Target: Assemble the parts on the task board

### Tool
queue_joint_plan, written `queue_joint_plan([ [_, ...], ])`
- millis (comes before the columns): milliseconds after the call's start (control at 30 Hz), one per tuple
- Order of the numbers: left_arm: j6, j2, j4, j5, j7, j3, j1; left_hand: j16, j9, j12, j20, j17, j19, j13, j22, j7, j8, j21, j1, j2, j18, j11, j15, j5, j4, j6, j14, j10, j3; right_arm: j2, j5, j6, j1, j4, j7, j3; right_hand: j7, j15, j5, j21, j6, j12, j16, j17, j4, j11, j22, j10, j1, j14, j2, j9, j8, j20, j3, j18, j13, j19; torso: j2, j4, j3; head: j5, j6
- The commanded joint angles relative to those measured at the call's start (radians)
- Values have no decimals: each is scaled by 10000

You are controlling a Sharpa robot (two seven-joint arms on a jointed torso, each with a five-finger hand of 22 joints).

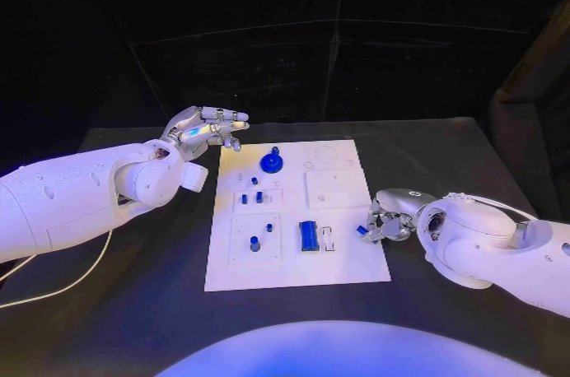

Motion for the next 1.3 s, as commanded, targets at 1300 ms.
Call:
queue_joint_plan([
  [1300, 199, 2, 53, 23, 10, 4, 3, -54, -12, 59, -27, -8, -76, -13, -9, 12, 65, -42, -59, 10, 57, 28, -6, 45, -38, -92, -92, -72, 38, 1112, 2360, -933, -14, 89, -458, -23, -155, -61, 1803, 109, 632, 364, 132, 577, 1097, -102, 388, 297, -1508, 655, -416, 21, -52, -45, 95, -129, 245, 110, 23, 2, -3, 82, -66],
])
